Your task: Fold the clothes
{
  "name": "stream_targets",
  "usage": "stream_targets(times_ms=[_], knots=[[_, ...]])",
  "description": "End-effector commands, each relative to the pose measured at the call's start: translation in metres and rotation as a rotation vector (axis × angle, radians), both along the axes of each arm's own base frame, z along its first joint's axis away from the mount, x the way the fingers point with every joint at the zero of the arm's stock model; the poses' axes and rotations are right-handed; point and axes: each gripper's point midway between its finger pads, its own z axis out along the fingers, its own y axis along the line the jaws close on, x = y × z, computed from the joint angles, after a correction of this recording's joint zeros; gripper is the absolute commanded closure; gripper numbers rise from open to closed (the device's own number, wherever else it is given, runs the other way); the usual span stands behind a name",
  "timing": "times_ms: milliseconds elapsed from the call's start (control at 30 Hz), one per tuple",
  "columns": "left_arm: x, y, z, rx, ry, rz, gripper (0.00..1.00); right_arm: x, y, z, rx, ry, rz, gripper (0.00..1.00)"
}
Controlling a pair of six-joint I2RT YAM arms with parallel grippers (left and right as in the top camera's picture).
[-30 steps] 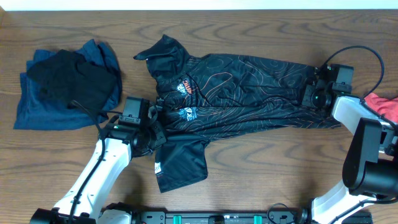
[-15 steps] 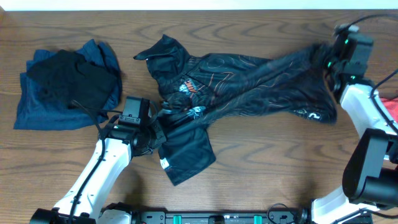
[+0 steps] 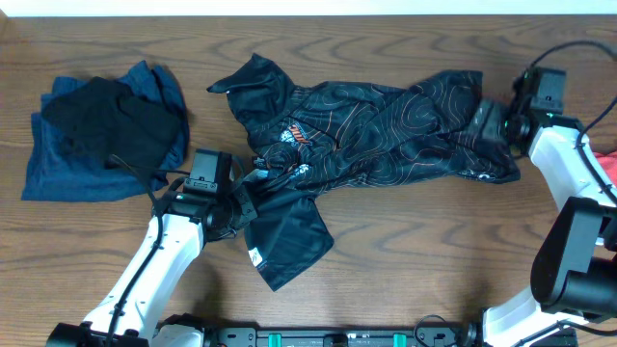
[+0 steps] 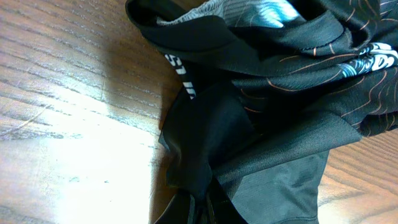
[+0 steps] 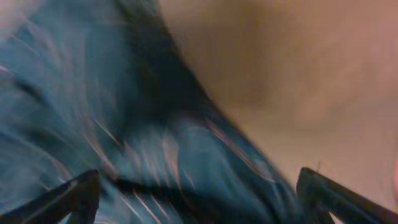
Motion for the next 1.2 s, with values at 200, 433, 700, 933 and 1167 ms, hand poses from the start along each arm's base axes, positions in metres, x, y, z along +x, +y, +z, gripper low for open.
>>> stream_targets(times_ms=[200, 433, 700, 933, 1167], knots=[[0.002, 0.003, -0.001, 0.017, -0.006, -0.007, 0.94, -0.068, -0.032, -0.017, -0.061, 0.259, -0.181, 0.19], [0.002, 0.003, -0.001, 0.017, -0.006, -0.007, 0.94, -0.088, -0.05, -0.027, -0.036, 0.291, -0.248, 0.4], [0.002, 0.003, -0.001, 0.017, -0.006, -0.006, 0.94, -0.085, -0.03, -0.052, 0.075, 0.236, -0.214, 0.4], [0.002, 0.003, -0.001, 0.017, -0.006, -0.007, 0.94, -0.078, -0.034, -0.059, 0.074, 0.175, -0.261, 0.79], [-0.003, 0.005, -0.002, 0.027, 0.009, -0.027, 0.94, -0.08, -0.065, -0.043, 0.001, 0.152, -0.335, 0.99]])
